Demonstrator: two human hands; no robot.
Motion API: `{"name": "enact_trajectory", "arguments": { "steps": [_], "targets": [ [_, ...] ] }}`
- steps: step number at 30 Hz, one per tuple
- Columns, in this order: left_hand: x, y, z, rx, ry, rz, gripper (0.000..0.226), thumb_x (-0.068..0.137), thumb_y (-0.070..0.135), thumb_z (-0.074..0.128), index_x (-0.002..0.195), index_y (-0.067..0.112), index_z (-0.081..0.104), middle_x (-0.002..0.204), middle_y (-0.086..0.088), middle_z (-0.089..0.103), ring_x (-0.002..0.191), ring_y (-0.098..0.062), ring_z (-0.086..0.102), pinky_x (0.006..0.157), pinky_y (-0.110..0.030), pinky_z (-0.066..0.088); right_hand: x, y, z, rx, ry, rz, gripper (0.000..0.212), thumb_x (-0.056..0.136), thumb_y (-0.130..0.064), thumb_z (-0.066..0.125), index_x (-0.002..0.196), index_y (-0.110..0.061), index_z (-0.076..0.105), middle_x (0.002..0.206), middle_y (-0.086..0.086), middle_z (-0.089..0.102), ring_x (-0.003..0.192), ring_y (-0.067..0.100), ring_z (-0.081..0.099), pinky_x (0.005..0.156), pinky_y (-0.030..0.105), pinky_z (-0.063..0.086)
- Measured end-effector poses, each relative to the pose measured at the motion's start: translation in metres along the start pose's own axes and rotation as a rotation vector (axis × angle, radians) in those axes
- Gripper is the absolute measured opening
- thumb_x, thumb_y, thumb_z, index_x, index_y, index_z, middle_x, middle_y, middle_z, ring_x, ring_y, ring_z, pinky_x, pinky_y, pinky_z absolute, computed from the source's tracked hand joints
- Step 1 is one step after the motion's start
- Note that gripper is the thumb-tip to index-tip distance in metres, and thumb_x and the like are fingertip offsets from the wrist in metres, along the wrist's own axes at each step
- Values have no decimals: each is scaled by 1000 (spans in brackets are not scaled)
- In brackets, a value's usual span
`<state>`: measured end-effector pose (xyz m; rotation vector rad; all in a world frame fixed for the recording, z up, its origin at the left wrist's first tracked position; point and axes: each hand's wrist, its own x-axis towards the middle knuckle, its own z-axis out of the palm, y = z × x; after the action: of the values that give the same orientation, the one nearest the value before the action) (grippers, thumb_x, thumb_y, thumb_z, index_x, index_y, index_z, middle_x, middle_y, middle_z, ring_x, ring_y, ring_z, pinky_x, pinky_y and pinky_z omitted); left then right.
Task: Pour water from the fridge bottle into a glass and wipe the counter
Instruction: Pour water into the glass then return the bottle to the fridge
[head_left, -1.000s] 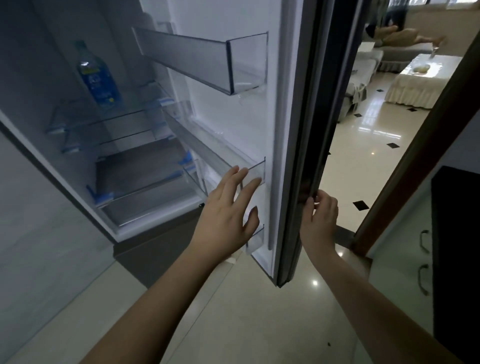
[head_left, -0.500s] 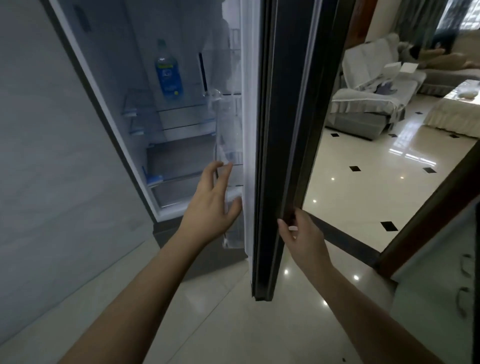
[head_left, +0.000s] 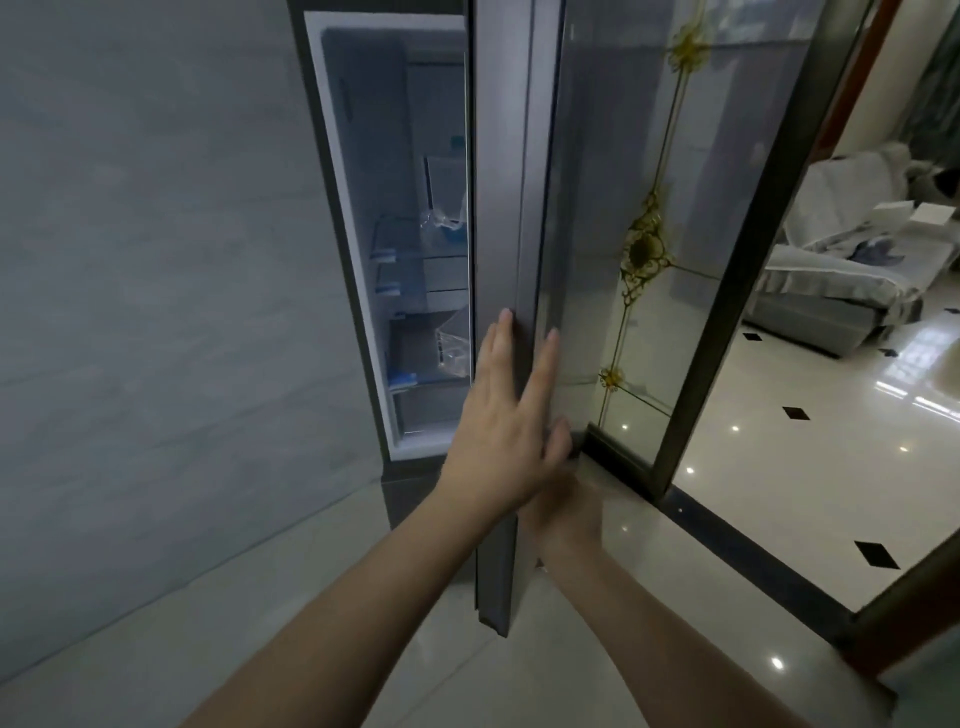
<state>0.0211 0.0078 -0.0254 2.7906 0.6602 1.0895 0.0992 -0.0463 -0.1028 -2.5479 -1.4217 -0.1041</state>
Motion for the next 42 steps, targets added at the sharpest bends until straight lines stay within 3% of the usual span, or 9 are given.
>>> {"name": "enact_trajectory", "arguments": {
  "steps": [4,9,13,17,20,25,28,33,42],
  "targets": [
    [2,-28,5,108,-14,-60,75,96,40,51,156,10,16,161,-22,-15,151,-36,-6,120,-44,11,16,-24,9,-59,-49,2,26,102,-12,35,112,-13,59,117,6,64,109,21,60,84,27,44],
    [13,-56,12,107,10,-195,76,99,53,39,157,15,9,157,-21,-29,150,-38,-9,119,-49,19,41,-42,23,122,-81,-103,27,102,-21,36,119,-11,55,118,8,62,109,22,59,89,29,46],
    [28,-75,17,117,35,-308,76,99,55,36,158,21,2,153,-20,-37,149,-42,-8,119,-52,21,62,-35,27,316,173,-221,33,95,-37,49,113,-12,61,98,7,67,86,22,65,65,25,44],
    [38,-103,22,177,83,-325,73,99,53,35,158,22,4,154,-25,-32,148,-45,0,118,-49,25,118,-13,12,488,333,-303,41,96,-28,51,136,-17,49,129,0,57,119,17,53,96,35,48],
    [42,-125,25,244,111,-316,73,99,49,42,158,21,9,157,-30,-21,147,-44,7,114,-42,26,169,-7,-17,519,524,-417,47,101,-26,39,147,-16,37,146,4,44,133,19,42,103,46,44],
    [52,-153,24,330,92,-377,77,98,48,48,158,27,5,158,-25,-23,145,-39,13,106,-32,24,238,-20,-69,386,664,-591,53,101,-27,40,152,-17,28,159,8,24,146,24,22,117,44,25],
    [59,-165,28,332,77,-441,83,97,45,52,157,33,-3,158,-19,-28,146,-40,18,105,-30,26,266,-33,-81,301,627,-694,59,101,-31,44,154,-20,22,162,7,13,149,26,12,118,48,20],
    [80,-179,40,255,92,-598,90,97,39,54,153,41,-16,153,-7,-43,148,-33,-2,113,-35,20,298,-50,-73,178,459,-734,77,98,-38,47,155,-28,-3,162,2,-16,149,22,-13,118,43,5],
    [112,-210,51,308,120,-711,91,96,36,54,153,39,-17,156,-8,-38,147,-30,-18,121,-50,16,331,-69,-61,132,452,-716,82,97,-36,49,155,-27,-8,162,3,-18,149,25,-11,119,44,4]
  ]
}}
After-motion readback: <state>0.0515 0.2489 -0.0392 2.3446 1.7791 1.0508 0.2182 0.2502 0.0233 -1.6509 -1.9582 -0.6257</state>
